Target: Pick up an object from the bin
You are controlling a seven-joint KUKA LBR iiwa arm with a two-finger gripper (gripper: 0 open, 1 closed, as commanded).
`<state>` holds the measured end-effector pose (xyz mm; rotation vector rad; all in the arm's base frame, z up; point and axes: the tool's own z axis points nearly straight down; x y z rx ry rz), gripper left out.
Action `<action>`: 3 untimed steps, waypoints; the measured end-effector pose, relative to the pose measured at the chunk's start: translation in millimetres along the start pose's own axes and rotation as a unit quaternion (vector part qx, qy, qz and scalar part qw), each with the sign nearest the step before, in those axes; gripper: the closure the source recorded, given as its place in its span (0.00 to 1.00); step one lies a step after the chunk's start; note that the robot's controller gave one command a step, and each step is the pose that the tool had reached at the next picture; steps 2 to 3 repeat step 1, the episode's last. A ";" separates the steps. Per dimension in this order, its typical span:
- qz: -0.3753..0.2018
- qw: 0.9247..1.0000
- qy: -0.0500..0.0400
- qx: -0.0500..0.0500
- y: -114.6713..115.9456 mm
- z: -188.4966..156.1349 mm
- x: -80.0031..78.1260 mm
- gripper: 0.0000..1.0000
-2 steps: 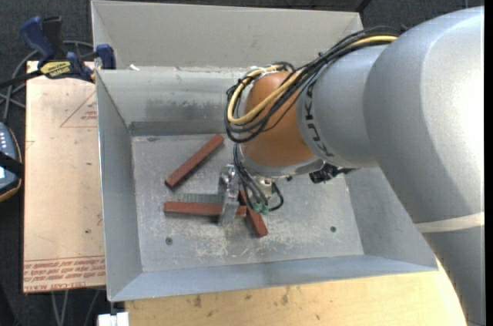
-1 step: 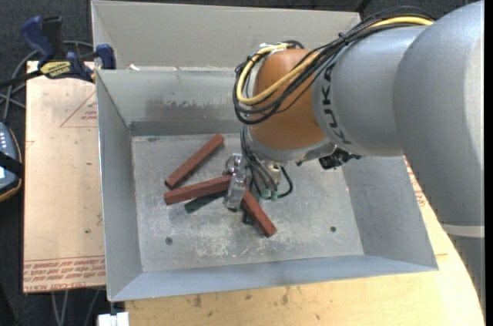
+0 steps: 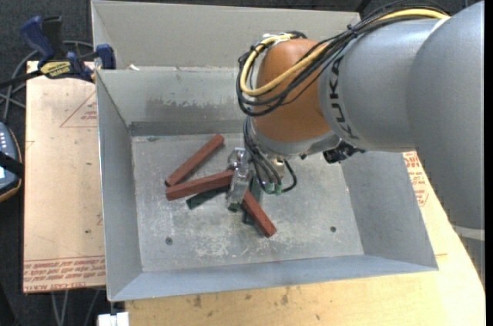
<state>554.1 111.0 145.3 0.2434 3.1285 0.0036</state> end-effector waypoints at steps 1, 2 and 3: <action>-0.001 1.000 -0.001 0.000 0.8 -42.8 -1.3 1.00; -0.001 1.000 -0.001 0.000 0.8 -42.8 -1.3 1.00; -0.001 1.000 -0.001 0.000 0.8 -42.8 -1.3 1.00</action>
Offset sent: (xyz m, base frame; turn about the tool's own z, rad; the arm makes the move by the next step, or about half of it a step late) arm 0.0000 0.0000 0.0407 0.0000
